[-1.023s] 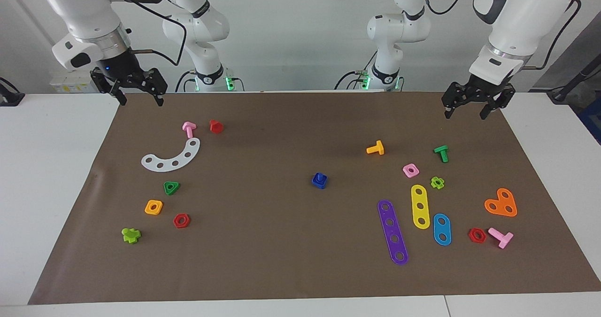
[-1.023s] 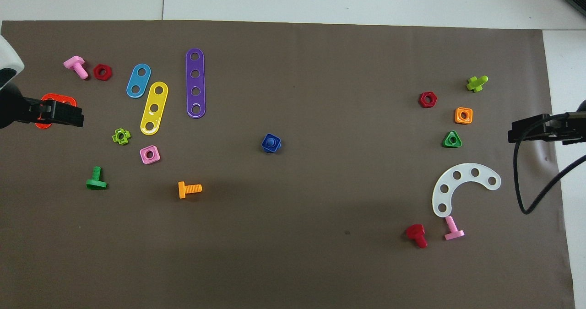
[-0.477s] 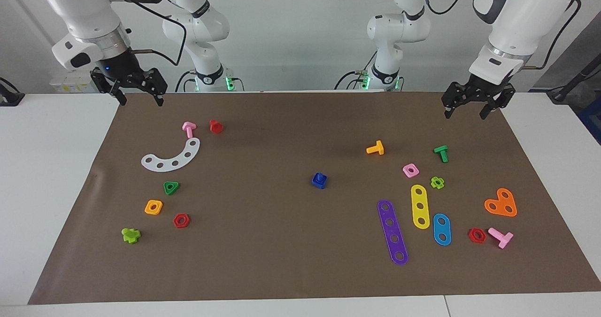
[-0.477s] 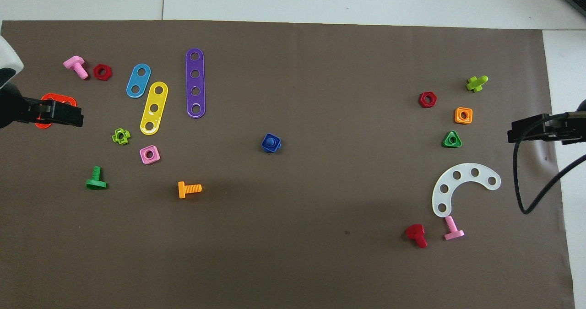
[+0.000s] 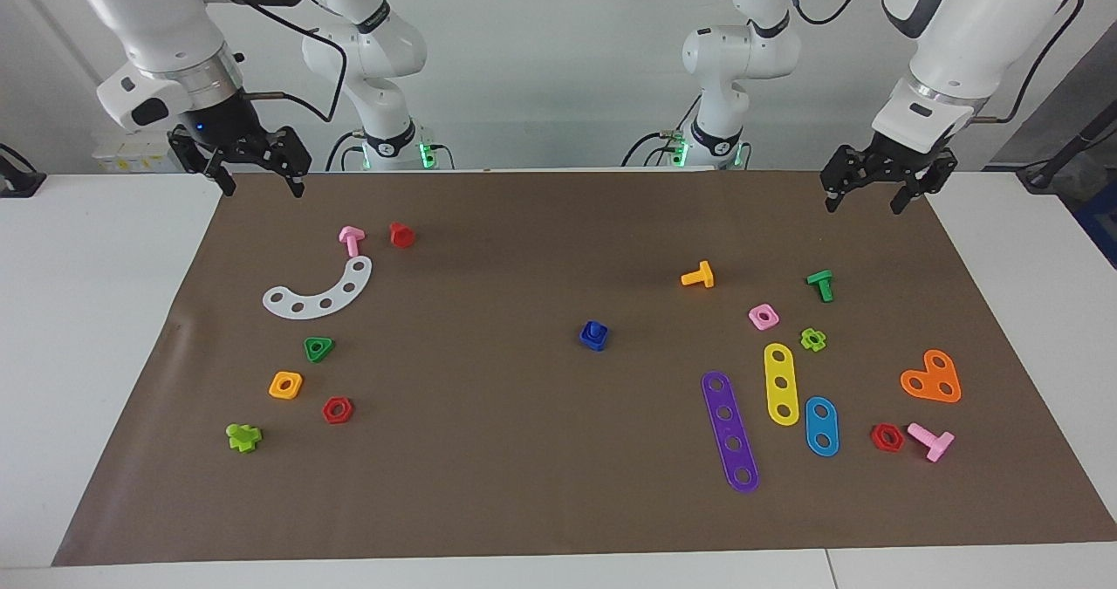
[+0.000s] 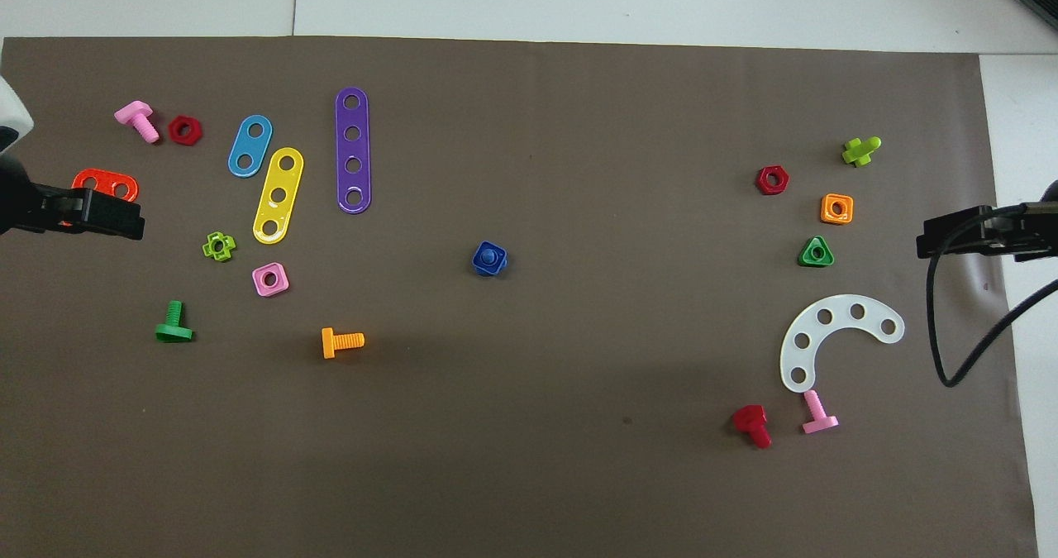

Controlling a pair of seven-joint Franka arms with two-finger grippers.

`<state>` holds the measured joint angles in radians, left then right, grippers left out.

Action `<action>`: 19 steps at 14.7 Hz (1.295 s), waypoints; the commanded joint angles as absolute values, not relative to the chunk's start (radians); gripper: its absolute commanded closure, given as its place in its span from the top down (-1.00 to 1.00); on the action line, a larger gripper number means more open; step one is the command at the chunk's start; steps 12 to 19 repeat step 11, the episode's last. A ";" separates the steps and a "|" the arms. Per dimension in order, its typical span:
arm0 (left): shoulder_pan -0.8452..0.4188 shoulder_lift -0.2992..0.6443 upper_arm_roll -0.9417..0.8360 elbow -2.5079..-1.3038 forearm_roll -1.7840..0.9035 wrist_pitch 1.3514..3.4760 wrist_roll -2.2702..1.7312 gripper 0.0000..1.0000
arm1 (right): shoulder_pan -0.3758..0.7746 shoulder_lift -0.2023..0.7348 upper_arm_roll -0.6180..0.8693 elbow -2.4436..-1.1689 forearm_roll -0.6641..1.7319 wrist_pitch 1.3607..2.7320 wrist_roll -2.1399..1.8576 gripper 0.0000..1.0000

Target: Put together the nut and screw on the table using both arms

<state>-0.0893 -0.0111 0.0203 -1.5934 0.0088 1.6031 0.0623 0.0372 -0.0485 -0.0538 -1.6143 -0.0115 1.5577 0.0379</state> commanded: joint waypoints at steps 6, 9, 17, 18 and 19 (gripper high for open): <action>-0.103 -0.044 0.034 -1.582 -0.006 1.572 0.078 1.00 | 0.035 -0.069 -0.051 -1.634 -0.003 1.552 0.054 1.00; -0.103 -0.046 0.034 -1.583 -0.006 1.574 0.078 1.00 | 0.035 -0.069 -0.051 -1.634 -0.003 1.552 0.054 1.00; -0.101 -0.046 0.034 -1.583 -0.006 1.574 0.078 1.00 | 0.035 -0.069 -0.051 -1.632 -0.003 1.552 0.054 1.00; -0.101 -0.046 0.034 -1.583 -0.006 1.574 0.078 1.00 | 0.035 -0.069 -0.051 -1.632 -0.003 1.552 0.054 1.00; -0.101 -0.046 0.034 -1.583 -0.006 1.574 0.078 1.00 | 0.035 -0.069 -0.051 -1.632 -0.003 1.552 0.054 1.00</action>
